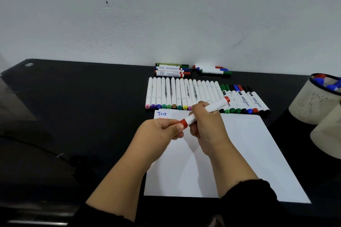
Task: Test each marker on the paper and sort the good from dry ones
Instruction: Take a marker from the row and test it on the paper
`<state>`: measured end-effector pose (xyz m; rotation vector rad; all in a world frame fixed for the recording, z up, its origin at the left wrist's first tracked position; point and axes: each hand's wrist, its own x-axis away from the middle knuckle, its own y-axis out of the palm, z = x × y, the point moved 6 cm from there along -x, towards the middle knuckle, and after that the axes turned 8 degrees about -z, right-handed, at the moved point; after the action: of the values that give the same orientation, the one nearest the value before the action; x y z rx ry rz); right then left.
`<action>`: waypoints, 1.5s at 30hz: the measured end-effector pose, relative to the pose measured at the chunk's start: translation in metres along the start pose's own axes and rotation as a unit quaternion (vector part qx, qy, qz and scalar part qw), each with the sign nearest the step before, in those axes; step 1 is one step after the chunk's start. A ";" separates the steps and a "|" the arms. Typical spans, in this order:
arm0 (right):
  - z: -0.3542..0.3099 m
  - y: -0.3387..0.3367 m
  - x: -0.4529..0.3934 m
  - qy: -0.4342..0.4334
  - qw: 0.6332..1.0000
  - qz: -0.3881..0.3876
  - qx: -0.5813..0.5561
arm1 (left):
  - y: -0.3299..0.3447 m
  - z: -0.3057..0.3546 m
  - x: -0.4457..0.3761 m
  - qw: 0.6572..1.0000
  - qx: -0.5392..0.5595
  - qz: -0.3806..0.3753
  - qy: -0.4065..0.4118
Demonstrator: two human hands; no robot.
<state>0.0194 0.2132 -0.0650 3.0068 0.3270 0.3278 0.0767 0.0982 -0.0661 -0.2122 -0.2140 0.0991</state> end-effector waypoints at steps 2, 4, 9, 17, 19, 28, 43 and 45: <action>-0.001 -0.001 0.002 0.007 1.000 -0.002 0.011 | -0.002 0.001 -0.001 1.000 -0.003 0.025 0.000; -0.006 -0.005 0.006 -0.014 1.000 -0.002 -0.009 | -0.005 0.000 0.001 0.998 -0.020 0.052 0.001; -0.021 -0.025 0.021 -0.102 0.987 0.027 0.119 | -0.004 0.000 0.007 0.995 -0.081 0.061 -0.018; -0.058 -0.057 0.022 -0.238 0.771 0.115 0.580 | 0.033 0.047 -0.011 0.985 -0.159 -0.044 0.046; -0.070 -0.075 0.017 -0.216 0.753 0.135 0.606 | 0.046 0.062 -0.018 0.986 -0.140 -0.054 0.075; -0.102 -0.172 0.004 -0.169 0.796 0.227 0.535 | 0.133 0.058 -0.095 0.928 -0.350 -0.038 0.124; -0.134 -0.240 0.000 -0.250 0.740 0.251 0.572 | 0.171 0.030 -0.129 0.829 -0.541 -0.046 0.134; -0.139 -0.246 -0.001 -0.239 0.745 0.243 0.573 | 0.172 0.029 -0.128 0.828 -0.543 -0.045 0.133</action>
<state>-0.0622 0.4625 0.0397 4.0933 -0.5546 -1.0306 -0.0669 0.2556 -0.1011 -1.3532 0.0247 -0.1642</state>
